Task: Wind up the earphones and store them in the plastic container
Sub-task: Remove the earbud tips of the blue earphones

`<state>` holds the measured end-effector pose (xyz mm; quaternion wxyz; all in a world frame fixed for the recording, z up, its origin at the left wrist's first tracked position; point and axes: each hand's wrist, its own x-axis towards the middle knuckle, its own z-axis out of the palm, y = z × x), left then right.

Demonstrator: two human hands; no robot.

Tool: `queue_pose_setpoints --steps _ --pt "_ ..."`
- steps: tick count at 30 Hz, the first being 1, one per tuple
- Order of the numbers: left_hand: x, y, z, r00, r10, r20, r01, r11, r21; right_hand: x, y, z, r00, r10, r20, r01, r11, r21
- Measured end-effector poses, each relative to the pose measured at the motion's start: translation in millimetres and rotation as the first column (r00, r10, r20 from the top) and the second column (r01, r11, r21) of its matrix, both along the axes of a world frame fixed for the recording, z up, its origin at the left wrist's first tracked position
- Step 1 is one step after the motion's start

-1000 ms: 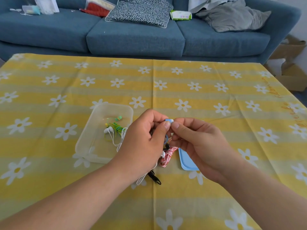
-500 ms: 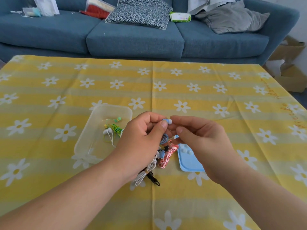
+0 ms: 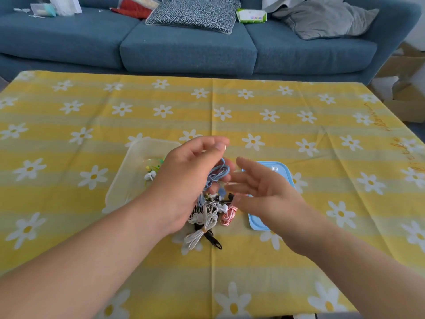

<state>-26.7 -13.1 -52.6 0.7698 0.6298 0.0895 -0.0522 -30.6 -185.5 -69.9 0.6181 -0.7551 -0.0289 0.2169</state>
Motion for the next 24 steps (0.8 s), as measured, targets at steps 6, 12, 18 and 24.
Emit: queue_pose_setpoints --steps 6,12,18,24 --pt "-3 -1 2 0.999 0.004 -0.036 -0.006 0.997 -0.076 -7 7 3 0.996 0.045 -0.073 -0.033 0.986 0.165" --pt "-1 7 -1 0.994 0.019 0.109 -0.042 0.977 0.211 0 2 8 0.991 -0.050 -0.125 0.081 0.963 0.258" --pt "-4 6 -14 0.991 -0.129 0.025 0.107 0.901 0.421 2 -5 9 0.980 -0.119 -0.159 0.158 0.952 0.261" --pt "-10 -3 -19 0.977 -0.214 0.001 0.187 0.858 0.479 3 -15 10 0.965 -0.179 -0.191 0.220 0.950 0.221"
